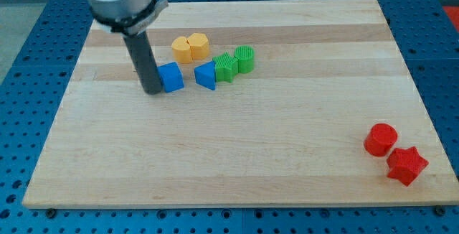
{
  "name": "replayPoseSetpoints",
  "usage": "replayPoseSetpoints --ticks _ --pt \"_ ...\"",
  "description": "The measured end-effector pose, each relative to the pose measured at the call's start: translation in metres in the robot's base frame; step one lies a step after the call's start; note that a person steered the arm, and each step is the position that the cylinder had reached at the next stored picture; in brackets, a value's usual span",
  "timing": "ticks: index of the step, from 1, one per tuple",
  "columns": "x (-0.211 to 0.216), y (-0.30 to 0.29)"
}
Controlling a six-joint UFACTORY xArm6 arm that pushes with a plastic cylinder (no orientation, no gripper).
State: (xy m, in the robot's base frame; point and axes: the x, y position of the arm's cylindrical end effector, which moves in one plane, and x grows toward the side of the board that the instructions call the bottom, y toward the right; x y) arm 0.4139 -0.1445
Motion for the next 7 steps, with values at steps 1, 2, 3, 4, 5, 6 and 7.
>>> replayPoseSetpoints --ticks 1,2,3,4,5,6,7 --pt "-0.004 0.021" --pt "-0.004 0.039" --pt "-0.004 0.052" --pt "0.0 0.052" --pt "0.0 0.031" --pt "0.001 0.003" --pt "-0.024 0.003"
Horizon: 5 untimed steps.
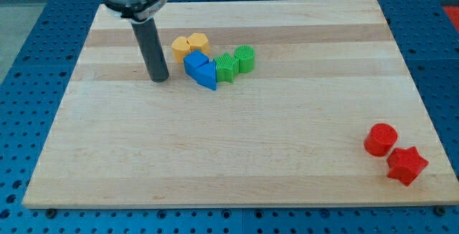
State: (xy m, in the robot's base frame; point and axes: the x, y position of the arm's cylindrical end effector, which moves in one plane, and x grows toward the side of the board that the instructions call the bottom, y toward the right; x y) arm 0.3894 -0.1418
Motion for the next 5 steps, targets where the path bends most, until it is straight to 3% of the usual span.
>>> replayPoseSetpoints --ticks 2,5 --pt "-0.023 0.012" --pt "-0.069 0.099"
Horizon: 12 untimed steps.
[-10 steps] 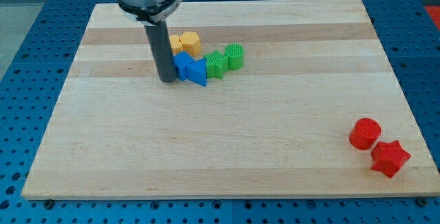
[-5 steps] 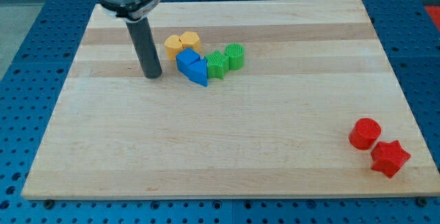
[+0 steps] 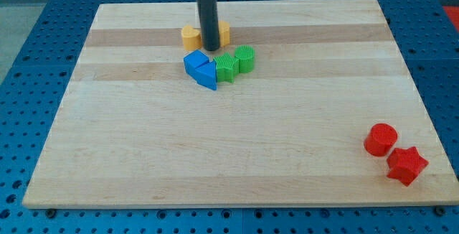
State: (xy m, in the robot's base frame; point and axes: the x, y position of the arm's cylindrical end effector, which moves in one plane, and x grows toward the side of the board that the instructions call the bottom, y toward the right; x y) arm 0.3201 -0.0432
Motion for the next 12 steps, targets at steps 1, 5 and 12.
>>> replayPoseSetpoints --ticks 1,5,12 --pt "0.002 -0.006" --pt "0.032 -0.08" --pt "-0.059 0.082"
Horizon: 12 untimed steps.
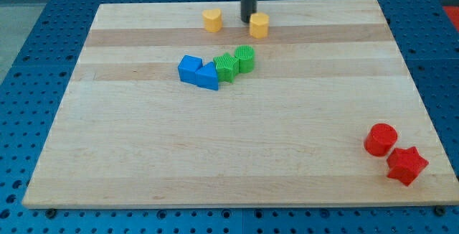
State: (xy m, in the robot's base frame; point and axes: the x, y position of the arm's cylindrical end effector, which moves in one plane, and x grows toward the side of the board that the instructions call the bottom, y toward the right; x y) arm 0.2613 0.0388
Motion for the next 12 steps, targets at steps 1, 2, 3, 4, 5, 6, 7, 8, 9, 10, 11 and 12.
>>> replayPoseSetpoints --ticks 1,2,3,4,5,6,7,8,9,10,11,12 --pt "0.04 0.028" --pt "0.109 0.061" --pt "0.177 0.089" --pt "0.224 0.097" --pt "0.225 0.097" --pt "0.222 0.097" --pt "0.227 0.065" --pt "0.245 0.058" --pt "0.255 0.078" --pt "0.258 0.109" --pt "0.263 0.127" --pt "0.263 0.127"
